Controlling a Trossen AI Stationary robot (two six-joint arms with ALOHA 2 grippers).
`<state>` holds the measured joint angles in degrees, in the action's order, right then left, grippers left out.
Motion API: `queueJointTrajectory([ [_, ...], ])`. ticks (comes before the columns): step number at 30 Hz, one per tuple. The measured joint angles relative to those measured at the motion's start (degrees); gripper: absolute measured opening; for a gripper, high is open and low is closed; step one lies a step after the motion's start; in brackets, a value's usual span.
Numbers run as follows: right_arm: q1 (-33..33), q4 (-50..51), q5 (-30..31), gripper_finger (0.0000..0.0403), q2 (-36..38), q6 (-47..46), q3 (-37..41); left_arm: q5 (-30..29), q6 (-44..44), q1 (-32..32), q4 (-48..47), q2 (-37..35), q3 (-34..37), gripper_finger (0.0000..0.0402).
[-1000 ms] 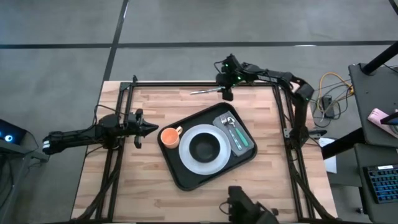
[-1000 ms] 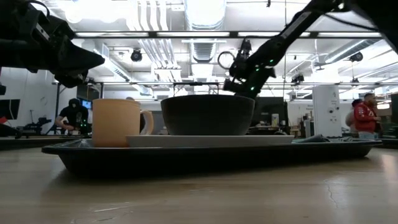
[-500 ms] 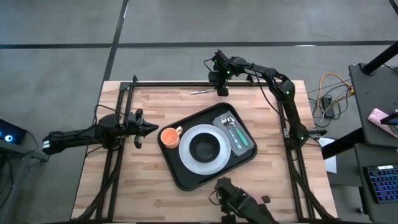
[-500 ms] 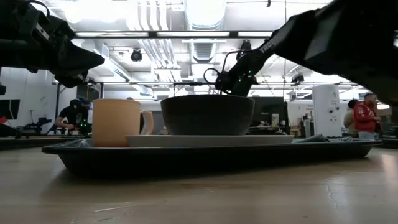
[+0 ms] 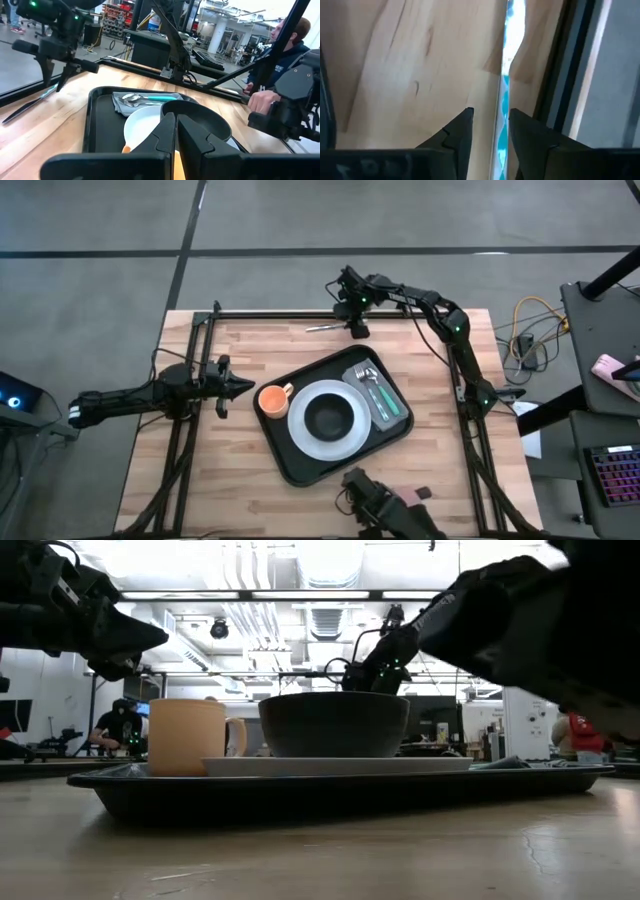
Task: Set up tray
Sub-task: Put the light blue knife on the gray napkin to the left of the light blue fork on the black tray
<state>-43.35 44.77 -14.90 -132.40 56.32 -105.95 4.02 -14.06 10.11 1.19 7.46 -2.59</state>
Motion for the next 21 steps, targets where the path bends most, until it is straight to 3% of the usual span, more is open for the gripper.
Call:
queueJointTrajectory([
  [11, -0.20, -4.89, 1.60, 0.0102, 0.32, 4.09, 5.46, 0.03, 0.00, 0.00, -0.20, 0.00, 0.00, 0.0000],
  [21, -0.44, -3.37, 5.45, 0.0066, 0.31, -0.54, 6.12, 0.05, 0.00, 0.00, -0.20, 0.00, 0.00, 0.0000],
])
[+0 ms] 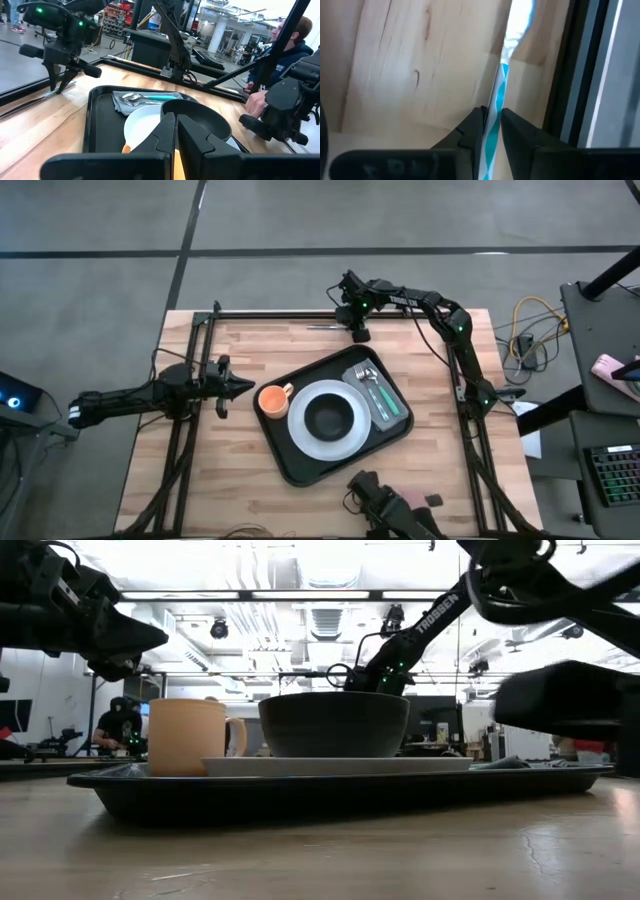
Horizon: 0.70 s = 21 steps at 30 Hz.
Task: Set up tray
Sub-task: Put the light blue knife on the gray napkin to the left of the light blue fork on the black tray
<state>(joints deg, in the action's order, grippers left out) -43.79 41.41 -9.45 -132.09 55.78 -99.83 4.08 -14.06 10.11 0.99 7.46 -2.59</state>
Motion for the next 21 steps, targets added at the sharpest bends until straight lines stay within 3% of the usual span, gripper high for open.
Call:
queueJointTrajectory([
  [9, 0.05, 2.26, 1.85, 0.0054, -0.02, -6.89, 0.26, 0.00, 0.00, 0.00, 0.02, 0.00, 0.00, 0.0000],
  [13, 0.46, 2.68, 3.19, 0.0021, 0.00, -10.95, -0.21, 0.00, 0.00, 0.00, 0.00, 0.00, 0.00, 0.0000],
  [21, 0.41, 3.97, 2.21, 0.0015, -0.39, -15.36, -3.95, 0.02, 0.00, 0.00, 0.02, 0.00, 0.00, 0.0000],
])
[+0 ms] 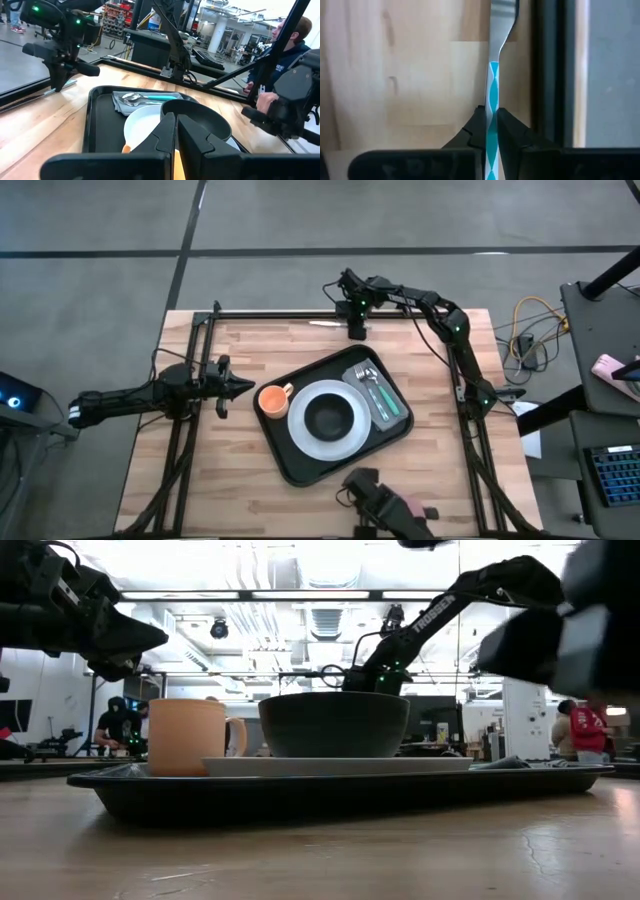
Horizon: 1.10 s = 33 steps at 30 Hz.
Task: Set up tray
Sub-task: Put the light blue knife on the gray napkin to the left of the light blue fork on the black tray
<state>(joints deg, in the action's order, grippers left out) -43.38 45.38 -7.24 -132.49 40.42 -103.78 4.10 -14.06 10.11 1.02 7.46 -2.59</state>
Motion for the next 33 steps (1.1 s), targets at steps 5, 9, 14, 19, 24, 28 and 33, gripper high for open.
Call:
queueJointTrajectory([
  [5, -0.08, 3.75, 0.08, 0.0014, -0.24, -5.38, -3.61, -0.01, 0.00, 0.00, 0.00, 0.00, 0.00, 0.0000],
  [9, 0.00, 9.70, -2.00, 0.0013, 0.00, -10.80, -7.13, 0.00, 0.00, 0.00, 0.00, 0.00, 0.00, 0.0000],
  [14, 0.70, 16.64, -5.50, 0.0012, 0.89, -17.27, -10.84, -0.02, 0.00, 0.00, 0.00, 0.00, 0.00, 0.0000],
  [19, 2.38, 23.11, -7.75, 0.0012, 2.76, -19.26, -10.65, -0.02, 0.00, -0.02, 0.01, 0.00, -0.01, 0.0000],
  [24, 4.38, 26.85, -8.22, 0.0012, 6.37, -28.27, -7.35, -0.02, 0.00, -0.02, 0.01, 0.00, 0.00, 0.0000],
  [28, 6.01, 25.77, -8.10, 0.0012, 12.18, -35.84, -1.82, -0.02, 0.00, -0.02, 0.00, 0.00, 0.00, 0.0000],
  [33, 8.24, 18.61, -7.64, 0.0012, 22.32, -47.20, 9.95, 0.00, 0.00, -0.02, 0.02, 0.00, -0.02, 0.0000],
])
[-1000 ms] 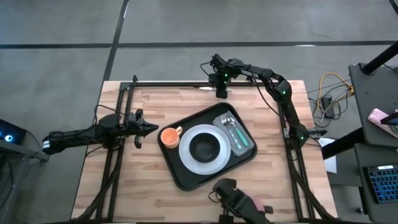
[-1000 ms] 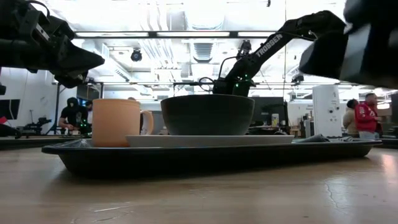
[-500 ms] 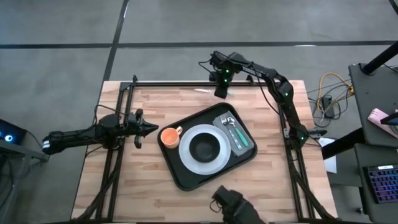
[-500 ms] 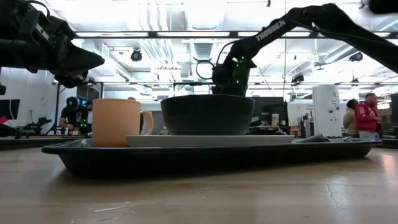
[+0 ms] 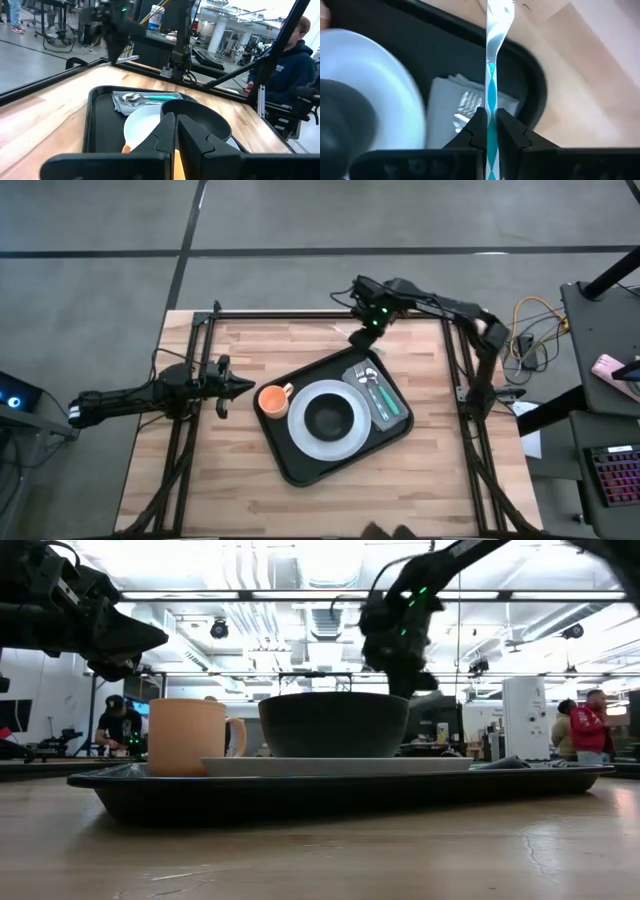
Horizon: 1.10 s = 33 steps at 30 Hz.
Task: Set up tray
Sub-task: Put the light blue knife on the gray napkin to the left of the light blue fork on the black tray
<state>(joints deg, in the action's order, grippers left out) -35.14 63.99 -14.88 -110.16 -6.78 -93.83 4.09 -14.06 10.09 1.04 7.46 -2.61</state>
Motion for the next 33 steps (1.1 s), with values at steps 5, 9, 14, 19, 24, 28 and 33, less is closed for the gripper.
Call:
queueJointTrajectory([
  [5, 4.15, -8.26, 2.72, 0.0012, 10.76, -10.85, 12.46, 0.00, 0.00, 0.00, 0.00, -0.02, 0.01, 0.0000],
  [9, 7.87, -13.93, 3.46, 0.0012, 16.51, -17.95, 20.31, 0.00, 0.00, 0.00, 0.00, -0.02, 0.01, 0.0000],
  [14, 11.89, -16.89, 7.31, 0.0012, 20.45, -24.60, 28.00, 0.01, 0.00, 0.00, 0.00, -0.02, 0.01, 0.0000],
  [19, 16.56, -19.69, 7.51, 0.0012, 23.24, -28.56, 33.62, 0.02, 0.00, 0.00, 0.01, -0.02, -0.01, 0.0000],
  [24, 21.89, -20.71, 7.54, 0.0012, 25.61, -30.37, 36.43, 0.03, 0.00, 0.00, 0.00, -0.05, -0.01, 0.0000],
  [28, 25.35, -20.74, 11.25, 0.0012, 26.20, -30.63, 38.82, 0.03, 0.00, 0.00, 0.00, -0.04, -0.01, 0.0000],
  [33, 28.05, -22.79, 13.25, 0.0012, 25.25, -30.80, 41.04, 0.05, 0.00, 0.00, 0.00, -0.06, -0.01, 0.0000],
])
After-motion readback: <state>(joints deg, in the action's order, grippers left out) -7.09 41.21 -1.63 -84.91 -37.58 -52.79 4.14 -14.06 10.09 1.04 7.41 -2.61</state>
